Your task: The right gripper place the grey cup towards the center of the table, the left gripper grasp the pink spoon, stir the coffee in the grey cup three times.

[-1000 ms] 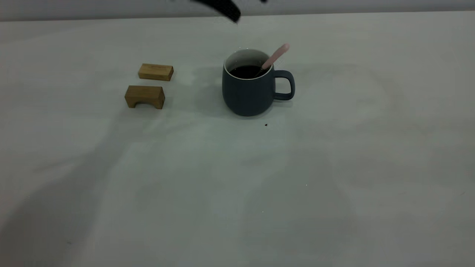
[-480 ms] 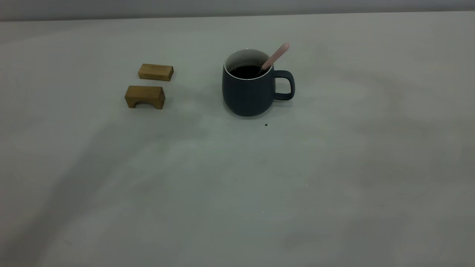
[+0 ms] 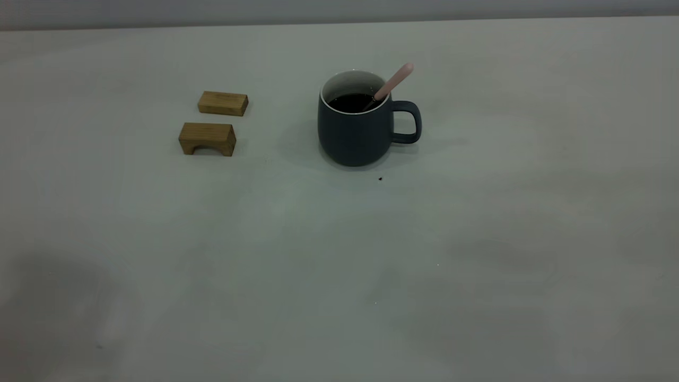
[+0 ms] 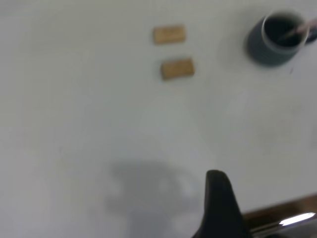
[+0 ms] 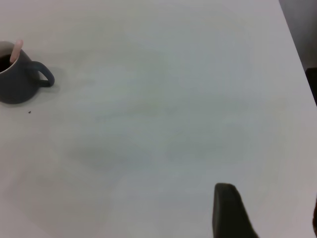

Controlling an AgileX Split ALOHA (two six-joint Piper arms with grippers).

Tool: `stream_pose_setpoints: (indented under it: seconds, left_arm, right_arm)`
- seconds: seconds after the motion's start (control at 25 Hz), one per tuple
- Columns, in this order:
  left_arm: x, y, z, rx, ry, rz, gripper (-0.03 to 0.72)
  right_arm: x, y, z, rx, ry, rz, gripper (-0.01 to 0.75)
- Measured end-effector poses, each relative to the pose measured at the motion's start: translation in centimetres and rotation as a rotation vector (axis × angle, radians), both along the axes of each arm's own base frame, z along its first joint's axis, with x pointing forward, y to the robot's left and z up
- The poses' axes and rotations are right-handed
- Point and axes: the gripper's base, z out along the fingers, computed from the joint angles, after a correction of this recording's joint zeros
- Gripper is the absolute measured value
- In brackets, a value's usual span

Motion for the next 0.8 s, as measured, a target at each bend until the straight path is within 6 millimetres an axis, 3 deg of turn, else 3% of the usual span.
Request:
stream_pose_setpoints:
  seconds: [0.28,0.4,0.64,0.8]
  left_arm:
    - [-9.7,5.0,-7.0,-0.007,-0.079,0.028,0.544]
    - [-12.7,6.3,-9.8,-0.052,-0.137,0.099,0.544]
    - [-15.5,7.0,-13.7,-0.077,-0.209,0.305,0.544]
    - [-16.4,7.0,-14.6,-0.076,-0.243,0.394,0.544]
  right_arm:
    - [0.0,0.0,0.0,0.000,0.000,0.000,0.438]
    - [0.0,0.0,0.0,0.000,0.000,0.000,0.438]
    - [0.0,0.0,0.0,0.000,0.000,0.000,0.438]
    - [0.0,0.0,0.0,0.000,0.000,0.000,0.438]
